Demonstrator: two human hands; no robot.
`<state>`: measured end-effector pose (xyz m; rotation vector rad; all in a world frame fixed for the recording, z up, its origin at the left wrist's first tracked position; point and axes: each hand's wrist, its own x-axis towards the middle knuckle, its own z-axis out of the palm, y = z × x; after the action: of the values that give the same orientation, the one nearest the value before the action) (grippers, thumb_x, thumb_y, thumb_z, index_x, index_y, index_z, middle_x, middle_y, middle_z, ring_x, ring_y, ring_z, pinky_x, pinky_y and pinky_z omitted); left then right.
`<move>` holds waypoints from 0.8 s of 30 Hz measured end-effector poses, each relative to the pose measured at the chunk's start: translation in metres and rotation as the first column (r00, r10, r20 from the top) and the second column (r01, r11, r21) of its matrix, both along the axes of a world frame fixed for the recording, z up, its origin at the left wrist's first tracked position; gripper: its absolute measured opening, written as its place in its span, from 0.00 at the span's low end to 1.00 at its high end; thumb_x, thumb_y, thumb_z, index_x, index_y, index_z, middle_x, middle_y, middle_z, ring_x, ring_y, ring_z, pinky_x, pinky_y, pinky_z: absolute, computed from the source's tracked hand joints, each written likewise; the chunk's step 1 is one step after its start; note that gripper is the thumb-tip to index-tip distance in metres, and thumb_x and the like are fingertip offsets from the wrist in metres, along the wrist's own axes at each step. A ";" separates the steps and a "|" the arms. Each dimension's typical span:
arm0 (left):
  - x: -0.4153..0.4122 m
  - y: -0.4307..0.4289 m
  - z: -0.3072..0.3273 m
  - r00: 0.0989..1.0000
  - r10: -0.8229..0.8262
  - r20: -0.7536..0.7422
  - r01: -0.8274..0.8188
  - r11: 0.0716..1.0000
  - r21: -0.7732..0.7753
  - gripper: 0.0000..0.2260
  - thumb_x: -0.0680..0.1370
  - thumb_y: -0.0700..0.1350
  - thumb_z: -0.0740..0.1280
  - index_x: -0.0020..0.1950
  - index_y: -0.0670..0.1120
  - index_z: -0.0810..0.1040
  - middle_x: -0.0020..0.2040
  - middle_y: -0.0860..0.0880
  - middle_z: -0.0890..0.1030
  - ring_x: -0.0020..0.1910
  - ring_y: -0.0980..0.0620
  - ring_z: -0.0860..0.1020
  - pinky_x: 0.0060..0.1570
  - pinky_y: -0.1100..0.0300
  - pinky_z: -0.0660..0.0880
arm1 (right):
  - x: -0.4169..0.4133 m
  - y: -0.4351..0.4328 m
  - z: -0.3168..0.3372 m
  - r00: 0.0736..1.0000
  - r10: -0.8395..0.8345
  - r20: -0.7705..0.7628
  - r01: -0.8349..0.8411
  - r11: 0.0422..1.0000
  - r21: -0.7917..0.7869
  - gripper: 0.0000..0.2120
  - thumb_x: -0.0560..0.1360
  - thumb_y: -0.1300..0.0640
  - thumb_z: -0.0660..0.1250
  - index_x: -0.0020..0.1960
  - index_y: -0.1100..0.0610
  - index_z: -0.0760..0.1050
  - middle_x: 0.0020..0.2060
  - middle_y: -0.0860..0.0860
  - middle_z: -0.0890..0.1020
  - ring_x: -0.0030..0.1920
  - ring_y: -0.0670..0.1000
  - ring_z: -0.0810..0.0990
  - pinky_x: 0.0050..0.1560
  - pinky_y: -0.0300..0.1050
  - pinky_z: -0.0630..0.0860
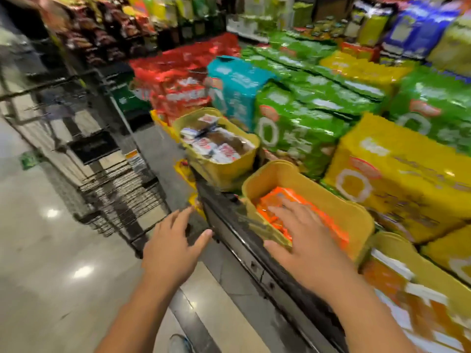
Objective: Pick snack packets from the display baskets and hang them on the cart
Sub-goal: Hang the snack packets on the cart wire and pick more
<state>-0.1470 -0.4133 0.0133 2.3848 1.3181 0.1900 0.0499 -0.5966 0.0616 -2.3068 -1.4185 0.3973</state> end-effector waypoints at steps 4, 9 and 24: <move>-0.066 0.070 -0.003 0.991 0.131 -0.021 -0.132 0.990 -0.044 0.34 0.76 0.71 0.59 0.79 0.58 0.61 0.77 0.49 0.67 0.73 0.43 0.66 0.70 0.47 0.68 | -0.048 0.090 -0.003 0.995 0.097 -0.025 -0.099 0.988 -0.117 0.33 0.79 0.38 0.64 0.80 0.40 0.55 0.81 0.41 0.49 0.80 0.45 0.45 0.77 0.42 0.47; -0.149 0.157 0.004 0.967 0.245 -0.069 -0.250 0.964 -0.094 0.36 0.77 0.71 0.58 0.81 0.57 0.56 0.80 0.49 0.62 0.77 0.43 0.62 0.72 0.47 0.65 | -0.112 0.209 -0.016 0.980 0.191 -0.053 -0.198 0.954 -0.227 0.37 0.78 0.37 0.65 0.81 0.41 0.51 0.82 0.45 0.43 0.81 0.49 0.42 0.79 0.47 0.48; -0.223 0.307 -0.031 0.913 0.400 -0.083 -0.409 0.895 -0.178 0.32 0.78 0.68 0.61 0.79 0.56 0.63 0.76 0.50 0.68 0.74 0.44 0.66 0.70 0.47 0.69 | -0.159 0.437 -0.071 0.930 0.353 -0.103 -0.366 0.862 -0.351 0.38 0.76 0.37 0.69 0.80 0.47 0.59 0.81 0.53 0.54 0.81 0.53 0.51 0.79 0.52 0.56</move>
<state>-0.3704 -0.1060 -0.0172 1.9430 1.7606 0.1203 -0.1094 -0.1595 -0.0090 -2.2805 -1.9009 0.8768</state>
